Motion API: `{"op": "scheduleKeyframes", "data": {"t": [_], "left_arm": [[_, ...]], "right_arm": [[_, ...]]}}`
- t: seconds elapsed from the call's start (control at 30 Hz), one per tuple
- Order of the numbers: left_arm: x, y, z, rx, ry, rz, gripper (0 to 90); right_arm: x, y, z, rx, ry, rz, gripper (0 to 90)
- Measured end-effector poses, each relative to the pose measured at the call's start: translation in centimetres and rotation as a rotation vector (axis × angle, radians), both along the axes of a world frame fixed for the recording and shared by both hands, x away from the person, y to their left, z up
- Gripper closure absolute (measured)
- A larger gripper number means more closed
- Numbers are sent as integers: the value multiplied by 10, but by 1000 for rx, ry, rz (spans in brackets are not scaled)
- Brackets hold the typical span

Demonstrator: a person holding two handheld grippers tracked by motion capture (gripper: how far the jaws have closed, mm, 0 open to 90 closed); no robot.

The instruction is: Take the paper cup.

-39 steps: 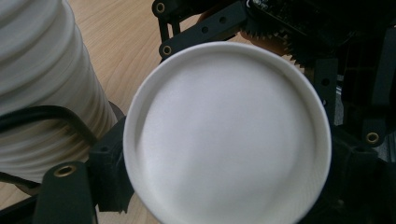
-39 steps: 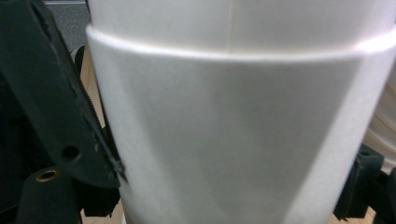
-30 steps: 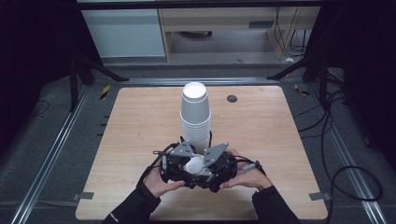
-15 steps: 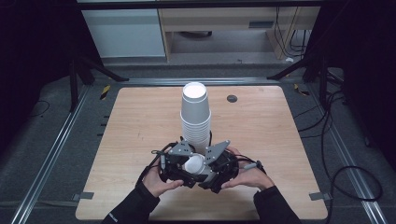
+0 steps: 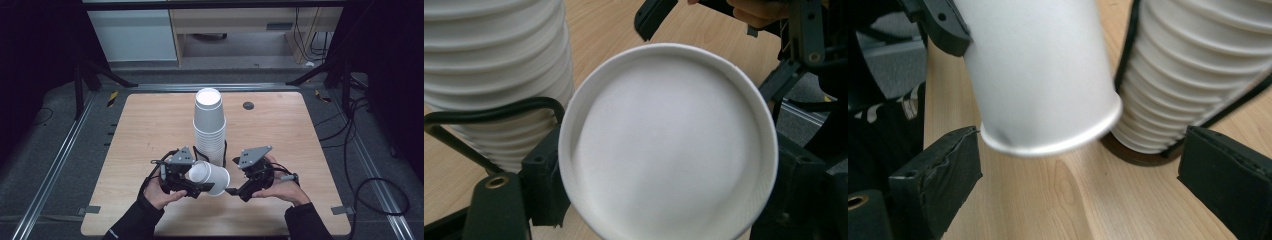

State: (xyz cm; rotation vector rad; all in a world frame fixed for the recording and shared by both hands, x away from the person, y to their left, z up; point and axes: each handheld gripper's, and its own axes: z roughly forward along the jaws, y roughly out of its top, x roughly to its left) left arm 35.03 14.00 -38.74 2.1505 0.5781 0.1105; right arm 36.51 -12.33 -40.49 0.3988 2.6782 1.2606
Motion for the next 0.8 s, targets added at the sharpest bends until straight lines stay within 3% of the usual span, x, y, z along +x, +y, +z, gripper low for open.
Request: {"op": "scheduleKeyframes", "data": {"t": [0.1, 0.27, 0.4, 0.57, 0.8], "left_arm": [[-1, 4, -1, -16, -1, 11, 210], [-3, 10, -3, -38, -13, 25, 209], [-2, 13, -4, -84, -16, 33, 209], [-1, 14, -4, -131, -37, 31, 209], [1, 15, -3, -187, -24, 13, 209]], "right_arm": [[-1, -10, 1, 14, 8, -38, 29], [-6, -21, -1, 50, 27, -55, 23], [-6, -26, -5, 70, 42, -73, 24], [-6, -21, -8, 94, 62, -54, 22], [-8, -17, -6, 136, 57, -38, 22]]}}
